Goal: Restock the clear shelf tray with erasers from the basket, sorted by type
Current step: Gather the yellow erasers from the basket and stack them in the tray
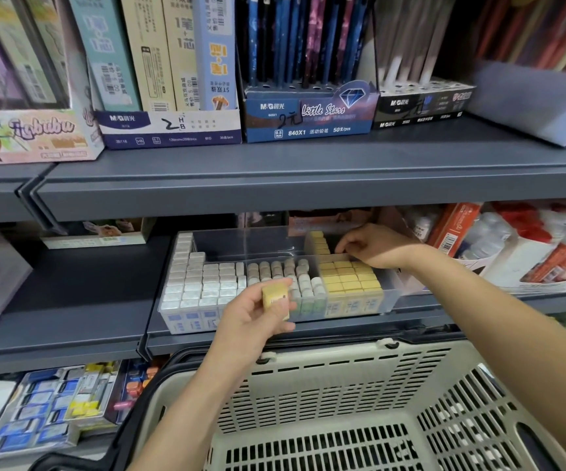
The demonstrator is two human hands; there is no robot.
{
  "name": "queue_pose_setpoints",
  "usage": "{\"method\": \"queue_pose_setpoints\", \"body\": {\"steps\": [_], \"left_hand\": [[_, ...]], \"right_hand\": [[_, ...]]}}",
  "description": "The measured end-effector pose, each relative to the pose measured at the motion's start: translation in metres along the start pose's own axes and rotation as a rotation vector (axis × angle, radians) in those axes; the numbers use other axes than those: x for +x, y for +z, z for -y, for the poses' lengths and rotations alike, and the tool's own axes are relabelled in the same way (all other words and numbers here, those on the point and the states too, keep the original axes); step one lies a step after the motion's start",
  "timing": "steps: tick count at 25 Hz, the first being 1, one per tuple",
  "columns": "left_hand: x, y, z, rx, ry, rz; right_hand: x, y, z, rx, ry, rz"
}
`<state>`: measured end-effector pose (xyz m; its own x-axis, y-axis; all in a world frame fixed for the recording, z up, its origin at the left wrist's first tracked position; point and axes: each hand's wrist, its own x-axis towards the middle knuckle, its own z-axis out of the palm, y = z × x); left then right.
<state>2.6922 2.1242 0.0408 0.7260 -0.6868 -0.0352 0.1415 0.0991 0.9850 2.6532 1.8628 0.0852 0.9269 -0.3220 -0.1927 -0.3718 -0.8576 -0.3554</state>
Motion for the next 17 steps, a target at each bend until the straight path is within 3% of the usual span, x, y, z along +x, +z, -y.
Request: {"method": "queue_pose_setpoints", "body": {"steps": [3, 5, 8, 10, 12, 15, 17], "left_hand": [[0.0, 0.003, -0.001, 0.04, -0.024, -0.004], [-0.001, 0.004, -0.003, 0.058, -0.027, -0.011], [-0.001, 0.005, -0.003, 0.092, -0.011, -0.004], [-0.001, 0.008, -0.002, 0.099, -0.009, 0.005], [-0.002, 0.011, -0.002, 0.097, -0.021, 0.012], [-0.004, 0.012, -0.001, 0.177, 0.028, -0.048], [-0.002, 0.004, 0.0, 0.438, 0.159, -0.205]], "right_hand": [[-0.002, -0.001, 0.008, -0.086, -0.003, 0.009], [-0.013, 0.001, 0.021, -0.073, -0.01, -0.131], [-0.041, 0.012, 0.05, 0.235, -0.131, -0.324], [-0.06, 0.023, 0.072, 0.353, -0.268, -0.255], [-0.071, 0.034, 0.083, 0.315, -0.348, -0.198], [-0.076, 0.027, 0.079, 0.383, -0.321, -0.147], [-0.072, 0.011, 0.065, 0.459, -0.232, -0.148]]}}
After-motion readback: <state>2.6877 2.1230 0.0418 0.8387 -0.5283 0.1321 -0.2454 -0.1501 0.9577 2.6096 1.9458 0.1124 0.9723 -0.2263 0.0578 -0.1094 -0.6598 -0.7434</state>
